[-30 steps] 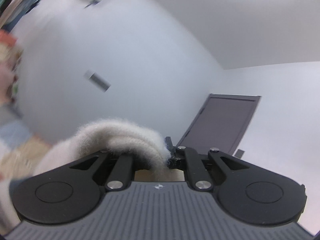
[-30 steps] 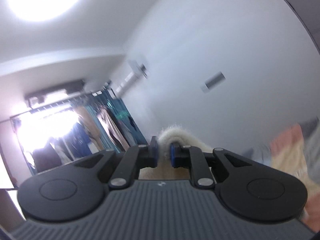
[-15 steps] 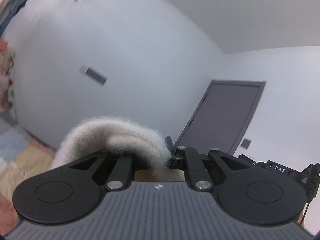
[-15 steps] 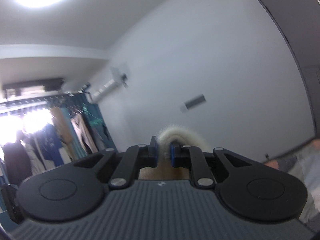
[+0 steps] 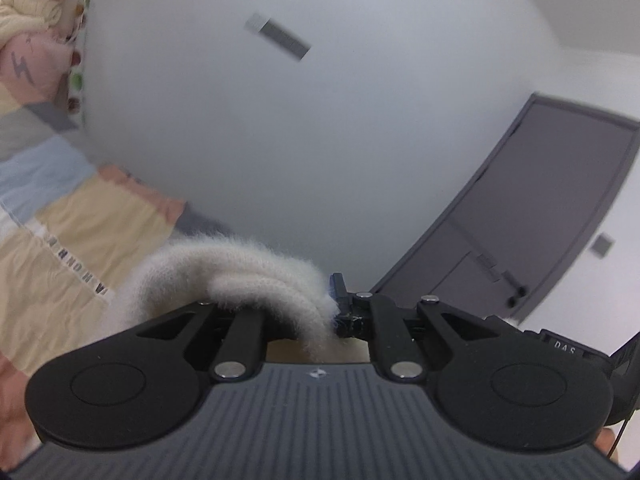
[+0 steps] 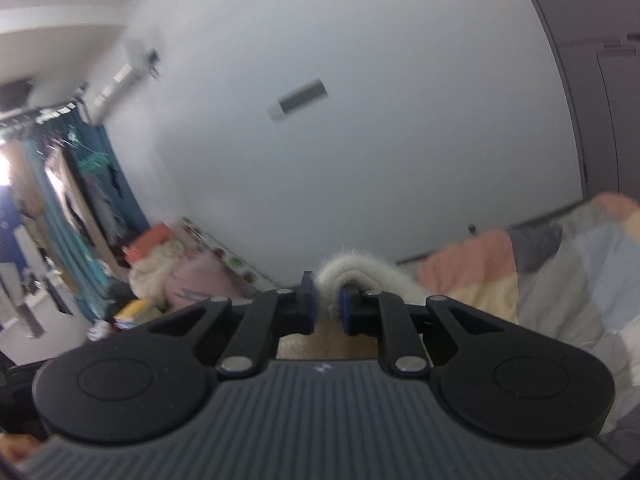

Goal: Fold large clothes
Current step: 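Lift the sweater with both grippers and shake it out above the bed, then lower the sweater flat onto the bed and open both grippers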

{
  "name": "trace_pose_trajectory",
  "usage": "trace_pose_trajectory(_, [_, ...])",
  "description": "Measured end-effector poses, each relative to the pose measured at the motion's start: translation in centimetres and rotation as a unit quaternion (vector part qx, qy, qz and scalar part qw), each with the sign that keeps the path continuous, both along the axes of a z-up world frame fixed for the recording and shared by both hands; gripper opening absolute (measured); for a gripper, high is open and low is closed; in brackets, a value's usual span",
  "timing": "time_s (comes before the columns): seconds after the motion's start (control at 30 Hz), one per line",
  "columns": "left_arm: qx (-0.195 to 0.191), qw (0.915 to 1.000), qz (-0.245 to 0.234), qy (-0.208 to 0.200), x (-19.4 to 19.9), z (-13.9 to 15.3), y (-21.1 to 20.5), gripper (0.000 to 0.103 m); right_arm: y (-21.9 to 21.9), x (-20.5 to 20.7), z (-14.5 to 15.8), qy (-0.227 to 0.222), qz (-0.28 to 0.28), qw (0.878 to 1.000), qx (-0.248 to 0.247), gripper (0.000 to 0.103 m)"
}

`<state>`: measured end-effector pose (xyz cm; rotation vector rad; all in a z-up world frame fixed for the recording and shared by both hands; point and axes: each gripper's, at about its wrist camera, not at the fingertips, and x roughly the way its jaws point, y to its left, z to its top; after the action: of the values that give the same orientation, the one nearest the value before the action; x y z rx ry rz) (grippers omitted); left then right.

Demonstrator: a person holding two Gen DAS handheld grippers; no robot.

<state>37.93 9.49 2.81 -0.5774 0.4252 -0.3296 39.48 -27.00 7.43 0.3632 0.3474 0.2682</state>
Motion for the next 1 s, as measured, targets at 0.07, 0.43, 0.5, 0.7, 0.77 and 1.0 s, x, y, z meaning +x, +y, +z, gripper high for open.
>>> trace_pose_trajectory(0.07, [0.015, 0.9997, 0.003, 0.018, 3.4, -3.4, -0.1, 0.013, 0.5, 3.2, -3.2, 0.016, -0.005, 1.000, -0.007, 0.016])
trace_pose_trajectory(0.43, [0.010, 0.9876, 0.029, 0.154, 15.1, -20.9, 0.2, 0.013, 4.4, 13.0, -19.1, 0.089, 0.021, 0.992, -0.091, 0.017])
trace_pose_trajectory(0.5, [0.025, 0.9868, 0.030, 0.157, 16.1, -21.8, -0.1, 0.013, 4.4, 13.4, -20.1, 0.095, 0.020, 0.991, -0.093, 0.017])
trace_pose_trajectory(0.7, [0.042, 0.9836, 0.029, 0.173, 16.9, -23.5, -0.6, 0.016, 2.7, 15.0, -23.2, 0.128, 0.005, 0.990, -0.060, 0.018])
trace_pose_trajectory(0.77, [0.053, 0.9829, 0.024, 0.175, 16.3, -22.5, -0.9, 0.024, 2.7, 15.0, -23.2, 0.133, 0.002, 0.989, -0.062, 0.022])
trace_pose_trajectory(1.0, [0.089, 0.9831, 0.010, 0.159, 12.7, -18.0, -3.2, 0.075, 3.6, 13.2, -21.0, 0.121, 0.032, 0.990, -0.062, 0.082])
